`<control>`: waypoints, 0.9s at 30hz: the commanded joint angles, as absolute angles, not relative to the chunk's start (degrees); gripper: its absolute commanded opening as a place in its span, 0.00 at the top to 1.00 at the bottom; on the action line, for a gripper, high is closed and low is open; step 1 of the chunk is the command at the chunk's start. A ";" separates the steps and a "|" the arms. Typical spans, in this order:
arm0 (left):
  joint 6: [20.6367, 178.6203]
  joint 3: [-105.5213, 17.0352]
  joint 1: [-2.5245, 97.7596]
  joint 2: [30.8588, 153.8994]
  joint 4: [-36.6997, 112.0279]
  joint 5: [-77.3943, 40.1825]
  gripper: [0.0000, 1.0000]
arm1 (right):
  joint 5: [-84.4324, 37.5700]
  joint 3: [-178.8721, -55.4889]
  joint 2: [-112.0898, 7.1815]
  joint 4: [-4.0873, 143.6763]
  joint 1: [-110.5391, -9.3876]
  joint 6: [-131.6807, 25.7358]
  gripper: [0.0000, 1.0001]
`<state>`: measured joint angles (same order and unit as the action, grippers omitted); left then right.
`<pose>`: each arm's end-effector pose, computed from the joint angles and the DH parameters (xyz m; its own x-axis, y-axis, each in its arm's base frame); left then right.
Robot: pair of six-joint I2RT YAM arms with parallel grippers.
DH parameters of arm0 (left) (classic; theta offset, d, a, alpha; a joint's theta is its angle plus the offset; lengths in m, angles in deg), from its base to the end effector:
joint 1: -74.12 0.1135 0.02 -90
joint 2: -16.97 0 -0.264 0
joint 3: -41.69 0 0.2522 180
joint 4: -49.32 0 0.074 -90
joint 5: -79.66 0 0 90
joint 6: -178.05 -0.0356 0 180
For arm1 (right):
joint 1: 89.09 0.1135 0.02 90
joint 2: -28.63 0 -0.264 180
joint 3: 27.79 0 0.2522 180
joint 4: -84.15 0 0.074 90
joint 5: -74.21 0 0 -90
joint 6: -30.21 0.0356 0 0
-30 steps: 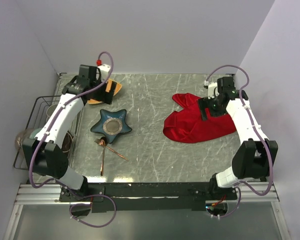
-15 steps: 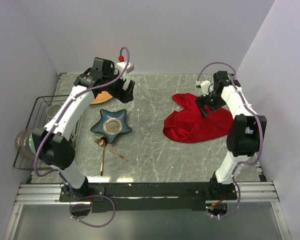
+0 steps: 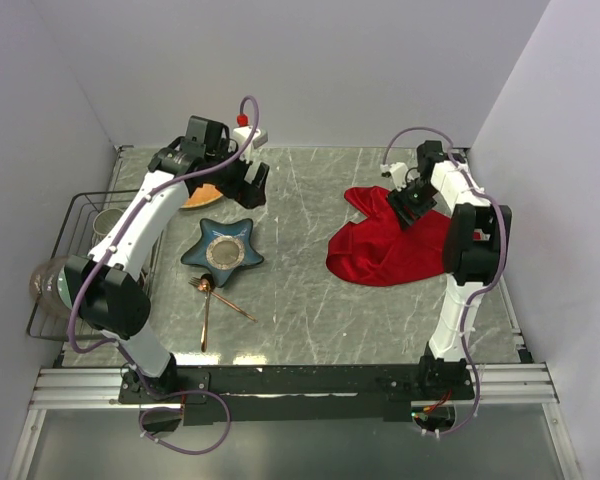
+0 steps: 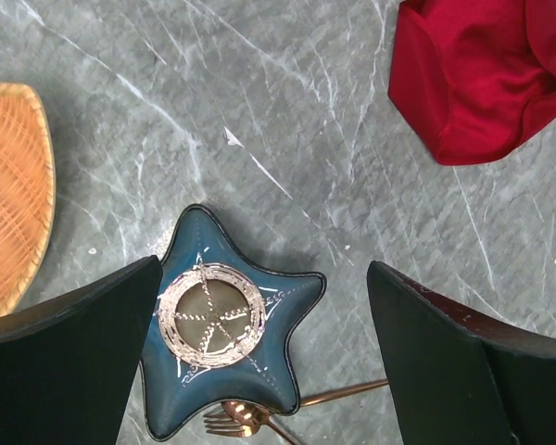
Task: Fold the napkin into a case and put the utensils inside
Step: Pick up the crumpled napkin from the corner of the board.
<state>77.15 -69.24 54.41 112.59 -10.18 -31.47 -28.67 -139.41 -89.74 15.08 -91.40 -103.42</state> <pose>0.3402 -0.1355 0.3681 -0.5389 0.3804 -0.7516 0.6719 0.7322 -0.1112 0.4225 -0.0091 0.2108 -0.6907 -0.6453 -0.3264 -0.6795 0.7336 -0.0126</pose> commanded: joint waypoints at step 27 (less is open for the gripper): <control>80.48 -64.18 53.64 113.91 2.94 -39.78 0.01 | -37.49 -133.48 -76.33 4.30 -93.48 -104.79 1.00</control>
